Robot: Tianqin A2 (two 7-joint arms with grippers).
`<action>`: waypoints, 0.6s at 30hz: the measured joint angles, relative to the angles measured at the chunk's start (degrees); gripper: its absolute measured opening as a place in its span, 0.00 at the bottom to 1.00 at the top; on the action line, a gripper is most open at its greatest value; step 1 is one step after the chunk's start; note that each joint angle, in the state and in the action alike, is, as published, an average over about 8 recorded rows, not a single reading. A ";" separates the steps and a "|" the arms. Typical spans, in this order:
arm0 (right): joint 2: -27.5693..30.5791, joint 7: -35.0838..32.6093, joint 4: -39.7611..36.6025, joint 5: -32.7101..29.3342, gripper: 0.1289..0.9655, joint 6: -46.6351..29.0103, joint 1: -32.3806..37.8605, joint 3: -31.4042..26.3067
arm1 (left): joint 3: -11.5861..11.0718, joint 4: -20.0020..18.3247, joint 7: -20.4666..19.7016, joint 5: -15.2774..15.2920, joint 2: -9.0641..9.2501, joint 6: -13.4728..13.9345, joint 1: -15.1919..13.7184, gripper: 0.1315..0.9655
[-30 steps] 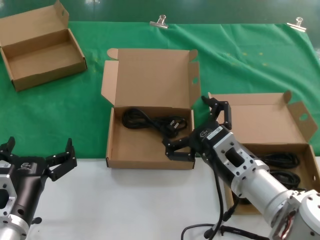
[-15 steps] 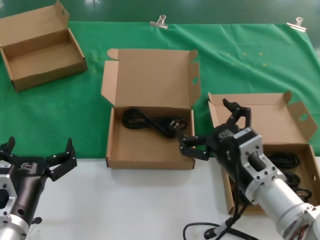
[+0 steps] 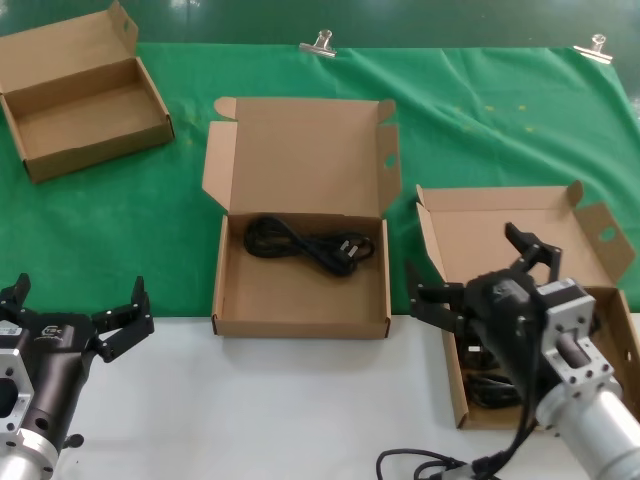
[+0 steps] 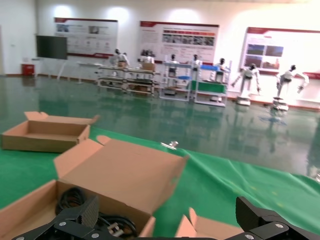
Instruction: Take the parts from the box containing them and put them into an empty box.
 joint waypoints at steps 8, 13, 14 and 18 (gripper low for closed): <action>-1.94 6.29 0.79 -5.80 1.00 -2.05 -5.08 6.99 | 0.00 0.00 0.00 0.00 0.00 0.00 0.00 1.00; -3.18 10.25 1.30 -9.47 1.00 -3.35 -8.32 11.43 | 0.00 0.00 0.00 0.00 0.00 0.00 0.00 1.00; -3.41 11.00 1.40 -10.16 1.00 -3.59 -8.93 12.27 | 0.00 0.00 0.00 0.00 0.00 0.00 0.00 1.00; -4.14 13.33 1.70 -12.30 1.00 -4.35 -10.82 14.86 | 0.00 0.00 0.00 0.00 0.00 0.00 0.00 1.00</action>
